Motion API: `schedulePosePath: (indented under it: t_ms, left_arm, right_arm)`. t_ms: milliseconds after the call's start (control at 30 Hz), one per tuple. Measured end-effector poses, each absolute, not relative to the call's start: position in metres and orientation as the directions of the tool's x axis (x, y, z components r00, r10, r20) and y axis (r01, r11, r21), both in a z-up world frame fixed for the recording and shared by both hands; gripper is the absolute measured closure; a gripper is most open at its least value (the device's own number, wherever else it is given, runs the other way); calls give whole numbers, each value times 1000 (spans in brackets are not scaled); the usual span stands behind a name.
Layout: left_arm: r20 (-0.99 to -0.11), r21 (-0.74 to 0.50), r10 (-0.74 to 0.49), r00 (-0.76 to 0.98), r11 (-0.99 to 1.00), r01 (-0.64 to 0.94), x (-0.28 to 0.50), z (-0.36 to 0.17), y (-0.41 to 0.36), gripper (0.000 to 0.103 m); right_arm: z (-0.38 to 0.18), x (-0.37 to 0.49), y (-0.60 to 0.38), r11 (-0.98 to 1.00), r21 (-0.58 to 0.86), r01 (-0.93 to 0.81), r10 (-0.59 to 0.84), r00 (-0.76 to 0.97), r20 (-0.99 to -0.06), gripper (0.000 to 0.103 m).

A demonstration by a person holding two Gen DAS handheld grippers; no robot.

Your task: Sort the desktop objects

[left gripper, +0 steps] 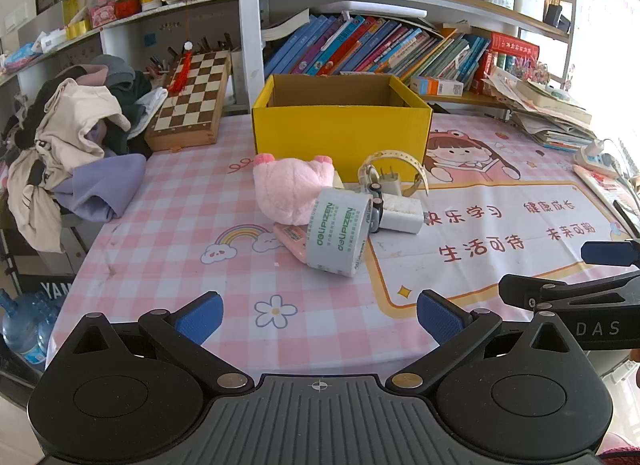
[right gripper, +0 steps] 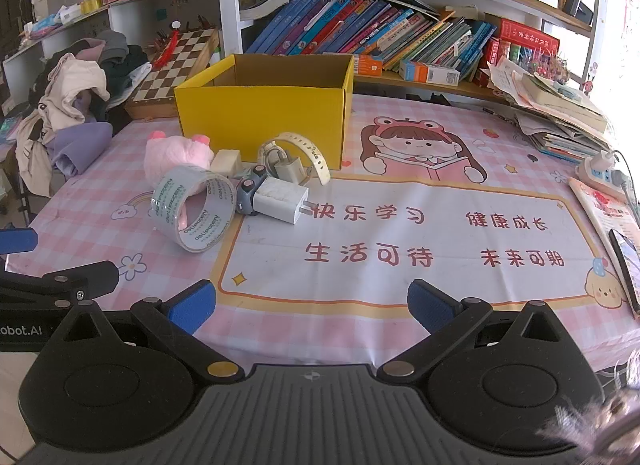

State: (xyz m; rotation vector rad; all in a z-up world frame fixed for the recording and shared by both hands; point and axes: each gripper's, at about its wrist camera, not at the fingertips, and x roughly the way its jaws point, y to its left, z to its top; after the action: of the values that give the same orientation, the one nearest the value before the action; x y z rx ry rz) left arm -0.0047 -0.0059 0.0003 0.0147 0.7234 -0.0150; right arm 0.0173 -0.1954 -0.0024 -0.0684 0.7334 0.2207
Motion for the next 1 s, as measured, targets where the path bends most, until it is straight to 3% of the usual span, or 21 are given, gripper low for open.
schedulePosePath:
  t_ms: [1000]
  left_arm:
    - [-667, 8, -12, 745, 1000, 23, -6, -2, -10, 0]
  right_arm:
    - [-4, 17, -196, 975, 16, -221, 173, 715, -677, 0]
